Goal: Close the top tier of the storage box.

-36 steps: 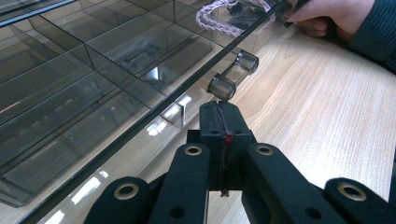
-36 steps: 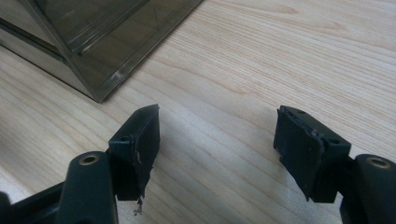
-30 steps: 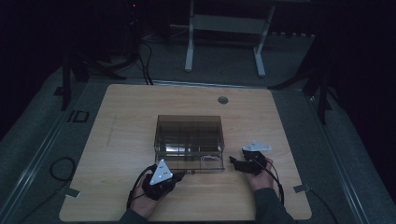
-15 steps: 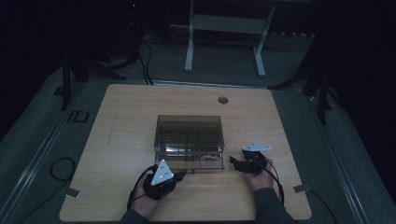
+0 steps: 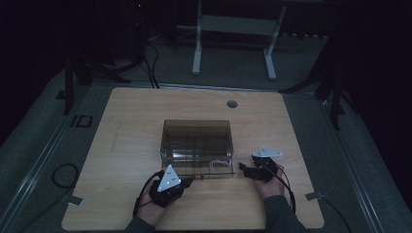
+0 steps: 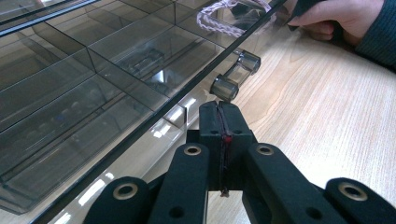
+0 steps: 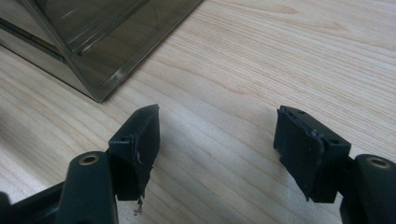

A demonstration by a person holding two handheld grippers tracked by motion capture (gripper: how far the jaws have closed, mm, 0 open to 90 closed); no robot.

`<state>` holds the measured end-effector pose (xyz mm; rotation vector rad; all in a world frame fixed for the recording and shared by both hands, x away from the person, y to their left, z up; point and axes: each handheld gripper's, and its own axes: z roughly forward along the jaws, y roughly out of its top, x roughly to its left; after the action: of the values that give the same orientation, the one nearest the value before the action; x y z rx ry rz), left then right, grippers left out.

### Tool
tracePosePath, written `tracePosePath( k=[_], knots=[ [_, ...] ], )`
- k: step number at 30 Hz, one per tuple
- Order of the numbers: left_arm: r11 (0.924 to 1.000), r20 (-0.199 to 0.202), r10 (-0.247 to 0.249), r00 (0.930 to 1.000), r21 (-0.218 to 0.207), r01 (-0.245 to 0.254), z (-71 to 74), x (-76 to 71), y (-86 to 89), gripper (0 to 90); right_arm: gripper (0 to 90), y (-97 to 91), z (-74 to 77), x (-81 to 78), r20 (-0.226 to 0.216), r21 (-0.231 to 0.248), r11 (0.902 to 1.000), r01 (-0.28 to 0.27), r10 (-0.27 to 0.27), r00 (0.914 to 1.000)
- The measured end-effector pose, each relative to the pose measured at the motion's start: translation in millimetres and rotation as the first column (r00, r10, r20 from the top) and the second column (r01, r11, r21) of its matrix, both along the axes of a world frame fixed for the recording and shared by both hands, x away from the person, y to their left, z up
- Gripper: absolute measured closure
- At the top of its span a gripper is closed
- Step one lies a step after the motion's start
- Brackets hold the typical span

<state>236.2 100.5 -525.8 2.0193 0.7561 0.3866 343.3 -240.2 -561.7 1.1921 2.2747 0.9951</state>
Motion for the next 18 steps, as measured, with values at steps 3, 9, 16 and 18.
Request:
tracePosePath(
  k=[3,9,16,18],
  knots=[
    [1.0,0.002,0.003,1.0,0.0,-0.003,0.4,1.0,-0.3,89.6,31.3,0.0,0.0,0.0,0.0,0.0,1.0,0.0,0.0,1.0],
    [0.9999,0.006,0.013,0.9999,-0.007,-0.013,2.3,3.0,1.2,89.6,31.3,0.0,0.0,0.0,0.0,0.0,1.0,0.0,0.0,1.0],
    [0.9997,0.011,0.023,0.9997,-0.006,-0.023,3.7,4.6,2.1,89.6,31.3,0.0,0.0,0.0,0.0,0.0,1.0,0.0,0.0,1.0],
    [0.9996,0.011,0.027,0.9996,-0.006,-0.027,3.9,5.3,2.0,89.6,31.3,0.0,0.0,0.0,0.0,0.0,1.0,0.0,0.0,1.0]
  ],
)
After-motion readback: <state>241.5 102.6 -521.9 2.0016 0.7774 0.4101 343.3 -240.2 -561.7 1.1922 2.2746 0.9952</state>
